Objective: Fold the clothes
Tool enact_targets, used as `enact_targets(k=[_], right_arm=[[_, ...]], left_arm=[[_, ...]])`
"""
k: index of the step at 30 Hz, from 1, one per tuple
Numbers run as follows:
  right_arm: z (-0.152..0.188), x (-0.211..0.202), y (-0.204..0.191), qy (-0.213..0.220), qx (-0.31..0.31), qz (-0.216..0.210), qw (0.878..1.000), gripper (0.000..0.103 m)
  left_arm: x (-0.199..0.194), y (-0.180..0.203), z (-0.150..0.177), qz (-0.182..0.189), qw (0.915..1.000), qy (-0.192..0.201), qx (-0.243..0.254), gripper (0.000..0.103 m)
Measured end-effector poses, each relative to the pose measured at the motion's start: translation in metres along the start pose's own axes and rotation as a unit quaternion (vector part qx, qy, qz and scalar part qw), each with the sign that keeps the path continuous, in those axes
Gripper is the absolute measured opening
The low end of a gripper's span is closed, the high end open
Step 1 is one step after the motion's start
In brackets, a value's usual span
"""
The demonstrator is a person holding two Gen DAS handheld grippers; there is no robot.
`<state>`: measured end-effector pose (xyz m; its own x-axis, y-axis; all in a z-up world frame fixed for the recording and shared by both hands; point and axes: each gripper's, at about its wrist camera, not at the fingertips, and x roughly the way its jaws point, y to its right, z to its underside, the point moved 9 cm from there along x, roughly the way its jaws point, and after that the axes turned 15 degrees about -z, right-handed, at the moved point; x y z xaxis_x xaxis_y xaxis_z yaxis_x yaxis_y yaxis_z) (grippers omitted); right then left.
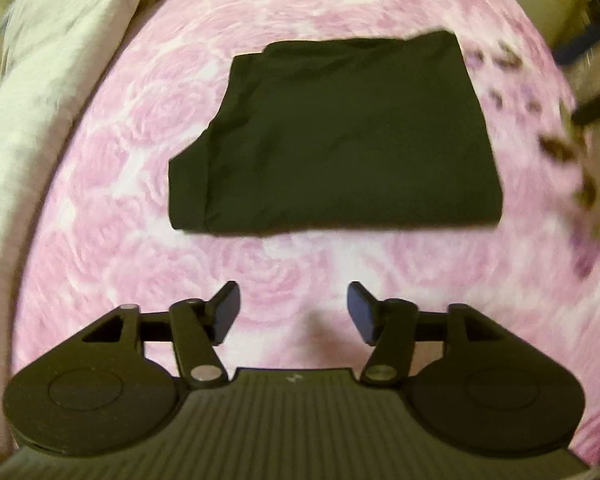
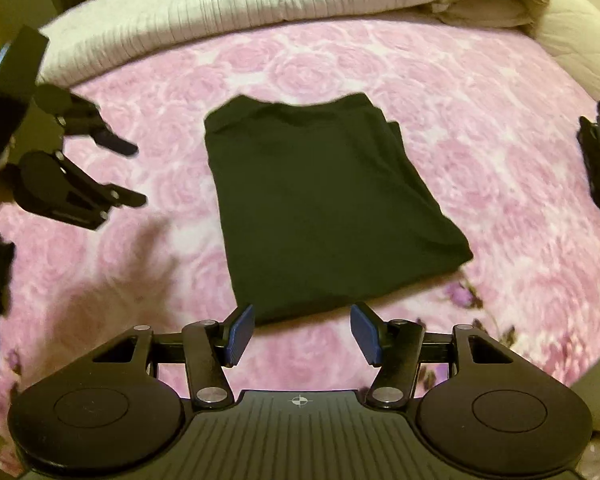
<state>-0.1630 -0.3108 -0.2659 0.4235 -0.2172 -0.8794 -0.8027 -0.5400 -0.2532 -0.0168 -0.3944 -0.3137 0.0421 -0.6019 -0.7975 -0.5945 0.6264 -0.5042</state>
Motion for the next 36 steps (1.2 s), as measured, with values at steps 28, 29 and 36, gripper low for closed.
enact_targets(k=[28,29,36], right_arm=[[0.018,0.104,-0.006,0.020,-0.299,0.145,0.943,0.020],[0.019,0.091,-0.004,0.019,-0.298,0.142,0.944,0.020],[0.065,0.076,0.008,-0.032,-0.320,0.166,0.932,0.039]], left_arm=[[0.101,0.054,-0.026,-0.131,0.8905,0.245,0.361,0.050],[0.099,0.057,-0.028,-0.125,0.8921,0.242,0.360,0.040],[0.085,0.073,-0.040,-0.088,0.9018,0.225,0.359,0.015]])
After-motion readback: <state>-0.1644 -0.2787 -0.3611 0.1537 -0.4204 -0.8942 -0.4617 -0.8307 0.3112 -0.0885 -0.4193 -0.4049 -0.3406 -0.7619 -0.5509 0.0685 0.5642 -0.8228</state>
